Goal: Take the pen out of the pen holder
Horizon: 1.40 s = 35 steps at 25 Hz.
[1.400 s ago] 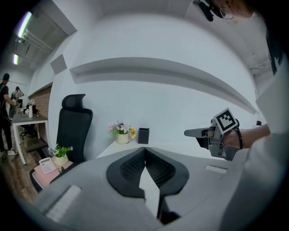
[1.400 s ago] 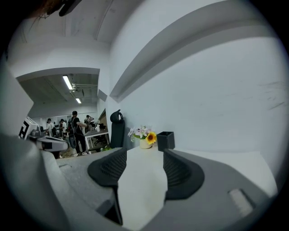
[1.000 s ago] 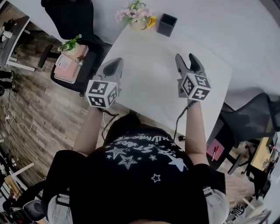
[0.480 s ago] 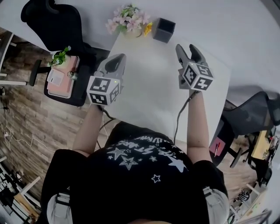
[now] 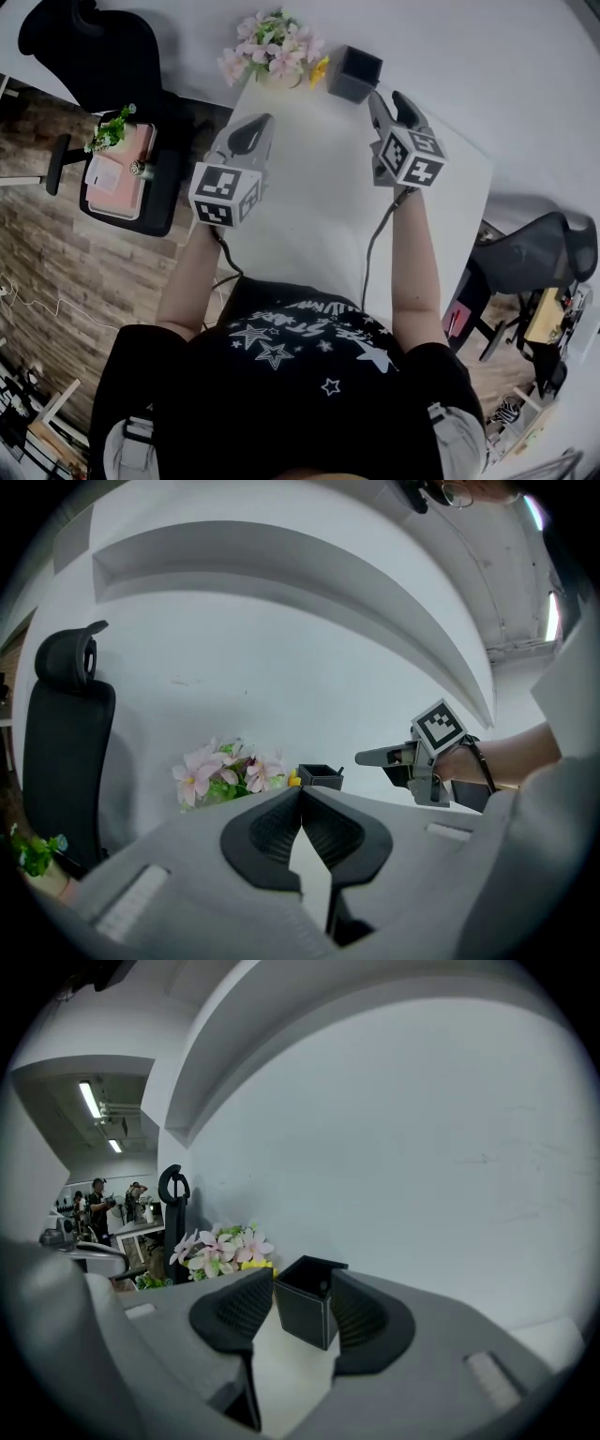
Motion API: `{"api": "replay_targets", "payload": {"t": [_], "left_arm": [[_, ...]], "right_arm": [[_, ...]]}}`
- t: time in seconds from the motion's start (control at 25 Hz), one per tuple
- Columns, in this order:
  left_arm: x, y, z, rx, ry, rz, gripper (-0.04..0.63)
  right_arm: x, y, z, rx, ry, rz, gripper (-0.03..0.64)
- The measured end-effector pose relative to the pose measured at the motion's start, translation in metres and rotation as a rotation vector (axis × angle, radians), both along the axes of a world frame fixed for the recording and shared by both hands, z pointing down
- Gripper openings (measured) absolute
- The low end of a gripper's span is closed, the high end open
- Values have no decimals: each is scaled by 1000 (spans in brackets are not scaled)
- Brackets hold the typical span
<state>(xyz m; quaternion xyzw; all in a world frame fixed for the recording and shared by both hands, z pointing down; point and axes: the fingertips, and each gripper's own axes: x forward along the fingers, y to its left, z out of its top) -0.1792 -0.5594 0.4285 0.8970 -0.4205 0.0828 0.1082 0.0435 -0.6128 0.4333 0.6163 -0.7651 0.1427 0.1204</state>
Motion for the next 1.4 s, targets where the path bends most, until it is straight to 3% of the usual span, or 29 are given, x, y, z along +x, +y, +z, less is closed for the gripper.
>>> {"api": "replay_targets", "payload": {"t": [0.44, 0.6, 1.0, 1.4], "left_arm": [[6, -19, 29, -63, 32, 22, 11], [7, -22, 35, -82, 35, 22, 11], [7, -22, 41, -105, 36, 21, 11], [6, -11, 25, -74, 37, 25, 11]], "right_arm": [[4, -43, 32, -52, -7, 29, 120], [5, -49, 41, -68, -17, 39, 120], [10, -55, 50, -93, -19, 68, 43], [10, -49, 14, -20, -50, 80, 38]]}}
